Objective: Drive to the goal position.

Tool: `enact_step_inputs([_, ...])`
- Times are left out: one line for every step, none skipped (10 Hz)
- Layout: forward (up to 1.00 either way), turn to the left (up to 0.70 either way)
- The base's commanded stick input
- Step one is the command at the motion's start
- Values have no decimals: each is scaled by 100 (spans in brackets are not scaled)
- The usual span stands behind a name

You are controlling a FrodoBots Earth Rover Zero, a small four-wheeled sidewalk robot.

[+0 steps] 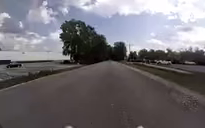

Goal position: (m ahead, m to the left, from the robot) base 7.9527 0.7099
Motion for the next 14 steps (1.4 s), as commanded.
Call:
enact_step_inputs([70,0])
enact_step_inputs([70,0])
enact_step_inputs([70,0])
enact_step_inputs([70,-20])
enact_step_inputs([70,-35])
enact_step_inputs([70,-26])
enact_step_inputs([70,-5])
enact_step_inputs([70,0])
enact_step_inputs([70,0])
enact_step_inputs([70,0])
enact_step_inputs([70,0])
enact_step_inputs([70,0])
enact_step_inputs([70,0])
enact_step_inputs([70,0])
